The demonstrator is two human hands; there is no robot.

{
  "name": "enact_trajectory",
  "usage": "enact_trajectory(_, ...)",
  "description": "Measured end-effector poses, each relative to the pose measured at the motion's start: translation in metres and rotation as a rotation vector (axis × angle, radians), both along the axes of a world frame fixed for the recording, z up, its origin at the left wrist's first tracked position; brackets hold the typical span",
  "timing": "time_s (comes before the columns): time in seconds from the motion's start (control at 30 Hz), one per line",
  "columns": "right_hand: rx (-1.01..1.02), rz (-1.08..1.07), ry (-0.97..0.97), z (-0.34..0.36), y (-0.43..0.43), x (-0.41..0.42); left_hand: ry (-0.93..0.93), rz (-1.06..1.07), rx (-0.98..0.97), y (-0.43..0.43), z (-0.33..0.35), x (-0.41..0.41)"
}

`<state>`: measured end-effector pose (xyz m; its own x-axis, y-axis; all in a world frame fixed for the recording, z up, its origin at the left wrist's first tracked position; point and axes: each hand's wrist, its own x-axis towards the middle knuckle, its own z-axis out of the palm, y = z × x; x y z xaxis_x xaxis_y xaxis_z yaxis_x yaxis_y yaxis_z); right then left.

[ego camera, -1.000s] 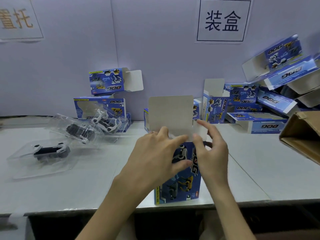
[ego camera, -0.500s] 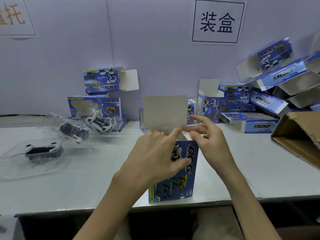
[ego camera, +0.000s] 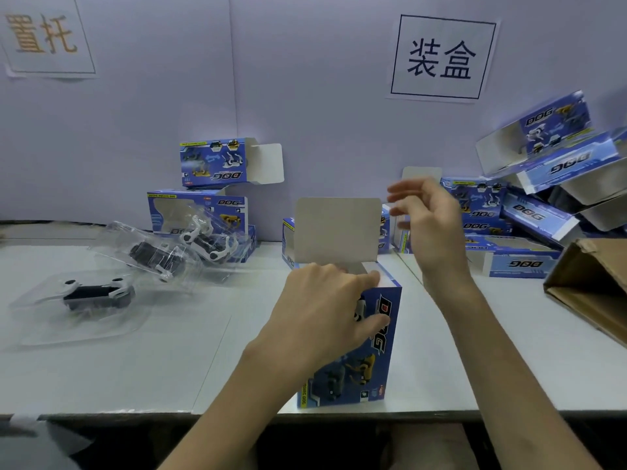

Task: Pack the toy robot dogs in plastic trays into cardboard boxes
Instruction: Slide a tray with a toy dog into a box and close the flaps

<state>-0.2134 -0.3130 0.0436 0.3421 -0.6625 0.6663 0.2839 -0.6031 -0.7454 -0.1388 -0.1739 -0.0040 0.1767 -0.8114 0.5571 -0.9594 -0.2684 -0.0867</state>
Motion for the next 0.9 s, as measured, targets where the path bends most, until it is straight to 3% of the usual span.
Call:
enact_trajectory(0.13,-0.286,0.024,0.184,0.053,-0.008,0.035,0.084,0.083,0.060,-0.002,0.004,-0.002)
enact_trajectory(0.27,-0.392,0.184,0.721,0.089,-0.025,0.074,0.119,0.136,0.120,-0.006,0.012,-0.008)
enact_trajectory(0.37,-0.457,0.132,1.110,0.090,-0.031,0.098,0.154,0.145,0.141,-0.005,0.014,-0.010)
enact_trajectory(0.43,-0.431,0.084,1.243,0.079,-0.033,0.103,0.160,0.152,0.150,-0.005,0.015,-0.010)
enact_trajectory(0.53,-0.369,0.071,1.193,0.067,-0.033,0.101,0.167,0.150,0.155,-0.006,0.017,-0.010)
enact_trajectory(0.73,-0.613,-0.015,0.937,0.058,-0.023,0.094,0.172,0.154,0.166,-0.008,0.019,-0.009)
enact_trajectory(0.9,-0.717,-0.048,0.843,0.049,-0.022,0.088,0.170,0.142,0.170,-0.009,0.020,-0.009)
